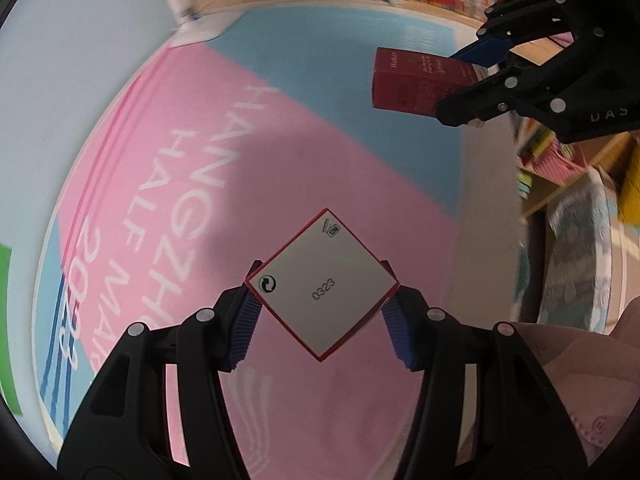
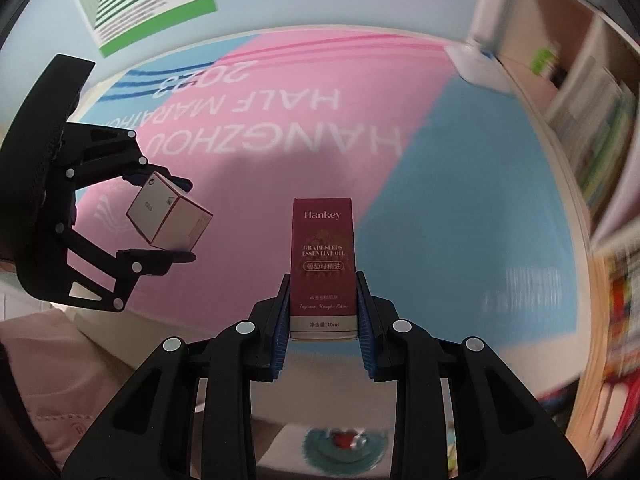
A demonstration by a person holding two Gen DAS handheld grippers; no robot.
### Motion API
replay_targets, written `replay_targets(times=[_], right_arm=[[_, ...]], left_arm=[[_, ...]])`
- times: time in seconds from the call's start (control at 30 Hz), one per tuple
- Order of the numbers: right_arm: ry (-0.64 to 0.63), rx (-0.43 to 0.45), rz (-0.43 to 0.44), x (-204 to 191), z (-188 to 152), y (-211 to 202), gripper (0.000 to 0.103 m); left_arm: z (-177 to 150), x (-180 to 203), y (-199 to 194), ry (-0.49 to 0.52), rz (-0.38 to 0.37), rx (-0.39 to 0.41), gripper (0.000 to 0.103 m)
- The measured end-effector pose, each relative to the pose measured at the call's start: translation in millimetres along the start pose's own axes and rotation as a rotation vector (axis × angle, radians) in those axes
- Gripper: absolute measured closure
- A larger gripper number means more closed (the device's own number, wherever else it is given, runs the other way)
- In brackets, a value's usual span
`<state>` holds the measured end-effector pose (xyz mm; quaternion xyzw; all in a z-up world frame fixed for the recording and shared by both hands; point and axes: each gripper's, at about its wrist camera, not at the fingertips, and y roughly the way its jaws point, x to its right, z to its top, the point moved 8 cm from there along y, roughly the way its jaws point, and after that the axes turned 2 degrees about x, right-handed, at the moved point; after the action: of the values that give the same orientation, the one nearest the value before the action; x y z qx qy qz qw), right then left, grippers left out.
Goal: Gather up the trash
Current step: 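Carry the white box and dark red box over the teal wastebasket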
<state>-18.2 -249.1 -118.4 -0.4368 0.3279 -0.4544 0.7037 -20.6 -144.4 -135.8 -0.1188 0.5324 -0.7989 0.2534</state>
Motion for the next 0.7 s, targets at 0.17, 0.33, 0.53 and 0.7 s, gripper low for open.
replay_targets(times=[0.17,0.33,0.53,0.7], right_arm=[[0.119,0.026,-0.045,7.4,-37.8,-27.3,0.073],[0.233,0.052,-0.083,16.1,-78.8,-53.7,0.073],[0.343,0.058,-0.126,31.2,-146.7,-81.9,0.073],[0.416,0.053,-0.156,41.7,-207.6,-109.8,0.073]], left_arm=[[7.6,34.2,-6.8,0.085,-0.041,0.01,0.05],[17.6,78.4,-12.7,0.152,-0.094,0.017,0.05],[28.6,143.6,-13.5,0.272,-0.124,0.022,0.05],[35.3,205.4,-15.1,0.344,-0.168,0.025,0.05]])
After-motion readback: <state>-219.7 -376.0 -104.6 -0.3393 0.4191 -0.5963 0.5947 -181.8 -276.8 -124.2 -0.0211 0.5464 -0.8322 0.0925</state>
